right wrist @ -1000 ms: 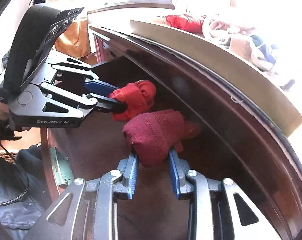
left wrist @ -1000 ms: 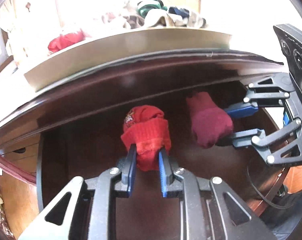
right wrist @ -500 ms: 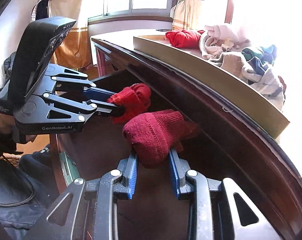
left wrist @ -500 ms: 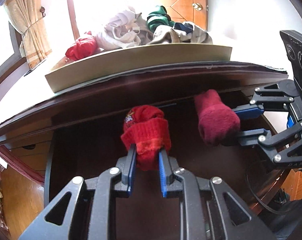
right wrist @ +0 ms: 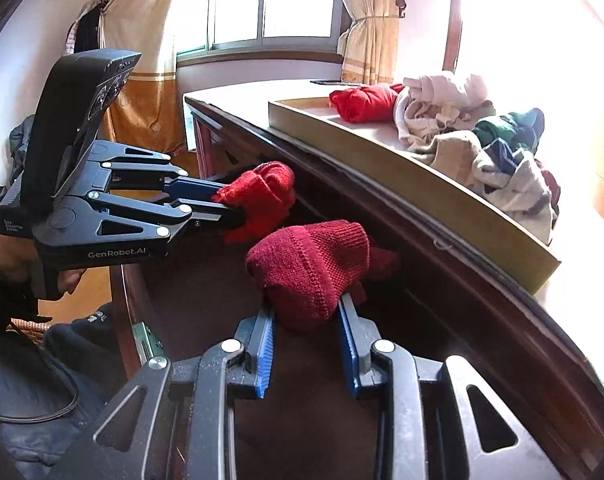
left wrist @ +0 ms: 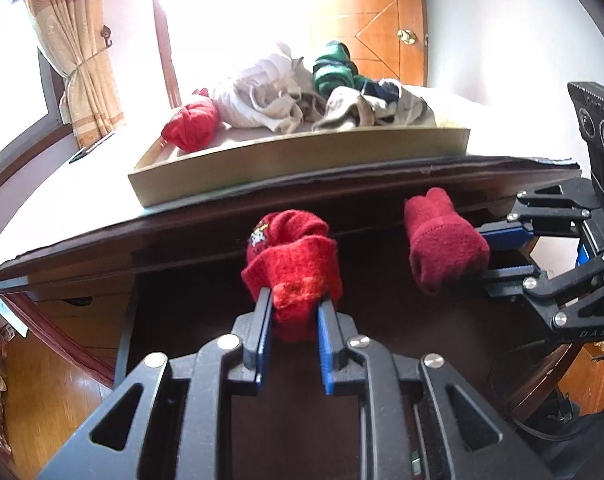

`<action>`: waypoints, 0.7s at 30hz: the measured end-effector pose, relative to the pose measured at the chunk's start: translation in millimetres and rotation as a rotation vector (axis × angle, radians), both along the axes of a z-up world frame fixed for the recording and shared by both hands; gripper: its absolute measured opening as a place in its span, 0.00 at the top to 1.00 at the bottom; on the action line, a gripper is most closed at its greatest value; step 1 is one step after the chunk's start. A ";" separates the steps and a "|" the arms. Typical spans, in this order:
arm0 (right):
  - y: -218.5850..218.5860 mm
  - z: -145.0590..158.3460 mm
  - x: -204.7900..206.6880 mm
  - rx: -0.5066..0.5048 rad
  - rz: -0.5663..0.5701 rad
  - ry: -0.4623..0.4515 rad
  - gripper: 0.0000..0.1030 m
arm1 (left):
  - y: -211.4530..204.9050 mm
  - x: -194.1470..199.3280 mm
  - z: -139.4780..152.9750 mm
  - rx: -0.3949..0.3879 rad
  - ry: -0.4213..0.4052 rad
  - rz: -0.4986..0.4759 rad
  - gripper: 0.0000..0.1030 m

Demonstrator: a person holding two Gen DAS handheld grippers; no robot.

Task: Take underwear out of drawer
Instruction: 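Lift both red garments out of the drawer with both tools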

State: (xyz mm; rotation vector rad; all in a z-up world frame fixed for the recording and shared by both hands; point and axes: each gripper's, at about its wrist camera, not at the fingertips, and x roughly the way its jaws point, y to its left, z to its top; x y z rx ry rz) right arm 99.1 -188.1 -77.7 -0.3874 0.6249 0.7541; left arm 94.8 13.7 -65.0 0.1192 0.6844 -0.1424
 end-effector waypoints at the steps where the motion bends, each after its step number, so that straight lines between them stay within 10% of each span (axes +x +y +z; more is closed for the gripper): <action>1: 0.0 1.8 -1.6 0.004 0.000 -0.006 0.70 | 0.8 -1.7 2.3 -0.001 -0.008 0.003 0.82; 21: 2.6 37.2 -12.3 0.091 0.011 -0.101 0.70 | 15.3 -8.3 44.2 -0.021 -0.143 0.046 0.82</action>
